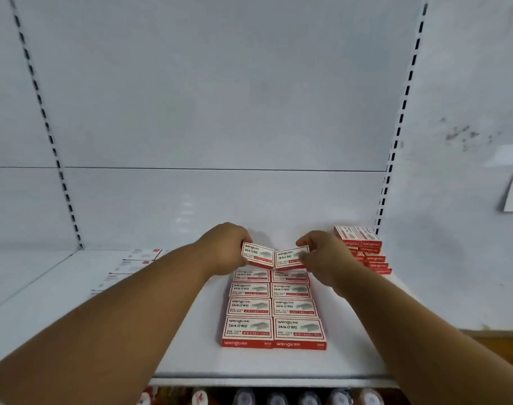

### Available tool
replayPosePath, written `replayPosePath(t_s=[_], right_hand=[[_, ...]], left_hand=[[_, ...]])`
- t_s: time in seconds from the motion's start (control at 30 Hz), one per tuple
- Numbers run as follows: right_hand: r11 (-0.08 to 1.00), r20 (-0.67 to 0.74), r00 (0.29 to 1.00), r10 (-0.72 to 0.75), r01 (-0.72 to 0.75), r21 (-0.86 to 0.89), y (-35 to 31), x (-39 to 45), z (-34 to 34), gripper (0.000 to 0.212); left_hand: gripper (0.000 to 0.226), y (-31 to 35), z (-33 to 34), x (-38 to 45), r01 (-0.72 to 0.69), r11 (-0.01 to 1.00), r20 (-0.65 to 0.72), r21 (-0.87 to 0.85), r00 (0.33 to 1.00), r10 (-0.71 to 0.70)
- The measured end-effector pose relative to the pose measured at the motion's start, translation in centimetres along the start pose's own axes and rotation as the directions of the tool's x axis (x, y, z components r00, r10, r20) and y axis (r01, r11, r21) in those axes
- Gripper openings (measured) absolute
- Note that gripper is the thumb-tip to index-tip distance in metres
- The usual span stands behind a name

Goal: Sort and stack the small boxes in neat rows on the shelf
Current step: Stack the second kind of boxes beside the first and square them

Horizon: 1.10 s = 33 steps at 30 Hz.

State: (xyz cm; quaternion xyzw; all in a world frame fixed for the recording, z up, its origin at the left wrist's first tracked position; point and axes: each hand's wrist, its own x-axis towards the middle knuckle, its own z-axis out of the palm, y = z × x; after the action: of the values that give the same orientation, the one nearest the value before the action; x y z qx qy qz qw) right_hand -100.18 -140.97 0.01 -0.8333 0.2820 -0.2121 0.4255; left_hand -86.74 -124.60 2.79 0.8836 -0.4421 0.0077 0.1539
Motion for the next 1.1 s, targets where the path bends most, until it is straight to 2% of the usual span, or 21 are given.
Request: replayPosePath(t_s=[0.17, 0.33, 0.57, 0.67, 0.73, 0.83, 0.93, 1.1], right_hand=[[0.964, 0.014, 1.0, 0.019, -0.014, -0.265, 0.2, 0.8, 1.4, 0.026], [0.86, 0.108, 0.993, 0.045, 0.017, -0.511, -0.4, 1.0, 1.9, 0.032], [0.79, 0.154, 0.988, -0.031, 0.119, -0.602, -0.5, 0.9, 2.1, 0.033], [0.685, 0.034, 0.97, -0.24, 0.194, -0.703, -0.7, 0.4, 1.6, 0.03], [0.681, -0.069, 0.923, -0.379, 0.227, -0.696, -0.8, -0.1, 0.6, 0.027], [0.712, -0.172, 0.872, -0.458, 0.245, -0.658, -0.7, -0.3, -2.0, 0.023], [0.747, -0.255, 0.863, -0.437, 0.19, -0.637, 0.3, -0.1, -5.4, 0.02], [0.817, -0.31, 0.925, -0.22, 0.001, -0.577, 3.1, 0.7, -9.7, 0.024]], left_hand=[[0.042, -0.6, 1.1, 1.6, 0.023, 0.996, 0.141, 0.083, 0.989, -0.034], [0.038, -0.6, 1.6, 1.6, 0.002, 0.995, 0.178, 0.101, 0.984, -0.02], [0.033, -0.4, 2.3, 1.7, -0.056, 0.979, 0.126, 0.195, 0.992, 0.032], [0.035, 0.5, 2.0, 1.8, -0.104, 0.966, 0.075, 0.237, 0.993, 0.088], [0.032, 1.7, 1.9, 2.0, -0.136, 0.975, 0.031, 0.175, 0.991, 0.133], [0.032, 4.1, 1.9, 2.6, -0.181, 0.98, 0.012, 0.079, 0.983, 0.181], [0.033, 6.8, 2.0, 3.5, -0.206, 0.978, 0.007, -0.025, 0.978, 0.206], [0.026, 11.5, 2.7, 5.1, -0.175, 0.974, -0.034, -0.143, 0.984, 0.172]])
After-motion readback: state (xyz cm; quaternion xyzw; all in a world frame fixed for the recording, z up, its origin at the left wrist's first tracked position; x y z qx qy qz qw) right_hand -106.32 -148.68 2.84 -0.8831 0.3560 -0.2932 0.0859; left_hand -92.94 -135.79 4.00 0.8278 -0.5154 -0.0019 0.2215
